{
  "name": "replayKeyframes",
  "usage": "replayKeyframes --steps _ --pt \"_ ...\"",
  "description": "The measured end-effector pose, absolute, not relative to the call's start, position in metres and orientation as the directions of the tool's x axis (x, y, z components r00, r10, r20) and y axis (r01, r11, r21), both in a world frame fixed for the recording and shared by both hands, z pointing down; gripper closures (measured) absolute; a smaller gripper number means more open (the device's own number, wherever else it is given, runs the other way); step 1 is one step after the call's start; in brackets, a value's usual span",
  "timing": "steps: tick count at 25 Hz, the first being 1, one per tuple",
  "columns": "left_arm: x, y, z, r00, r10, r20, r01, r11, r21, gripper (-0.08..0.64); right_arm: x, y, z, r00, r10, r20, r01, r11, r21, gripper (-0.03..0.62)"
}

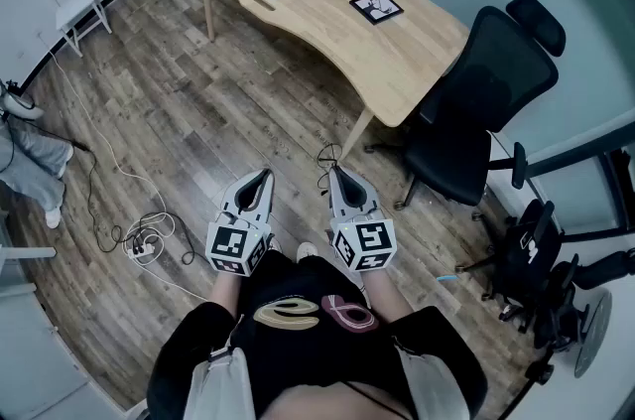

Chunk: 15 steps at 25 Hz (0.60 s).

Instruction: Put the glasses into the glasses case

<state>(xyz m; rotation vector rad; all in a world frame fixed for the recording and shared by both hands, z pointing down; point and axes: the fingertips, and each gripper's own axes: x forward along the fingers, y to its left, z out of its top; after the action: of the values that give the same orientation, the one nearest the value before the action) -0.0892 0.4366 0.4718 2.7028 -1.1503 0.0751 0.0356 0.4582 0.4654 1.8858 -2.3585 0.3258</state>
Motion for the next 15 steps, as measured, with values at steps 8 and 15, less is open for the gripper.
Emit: replayKeyframes --steps 8,15 --pt "-0.096 0.437 0.476 0.692 -0.712 0.117 -0.720 -0.670 0.178 0.534 0.035 0.461 0.470 -0.213 -0.951 0.224 -0.975 0.192 -0.111 0.575" --pt "-0.112 0.419 0.481 0.702 -0.703 0.112 -0.710 -0.680 0.181 0.534 0.034 0.448 0.473 -0.171 -0.966 0.192 -0.978 0.143 -0.149 0.575"
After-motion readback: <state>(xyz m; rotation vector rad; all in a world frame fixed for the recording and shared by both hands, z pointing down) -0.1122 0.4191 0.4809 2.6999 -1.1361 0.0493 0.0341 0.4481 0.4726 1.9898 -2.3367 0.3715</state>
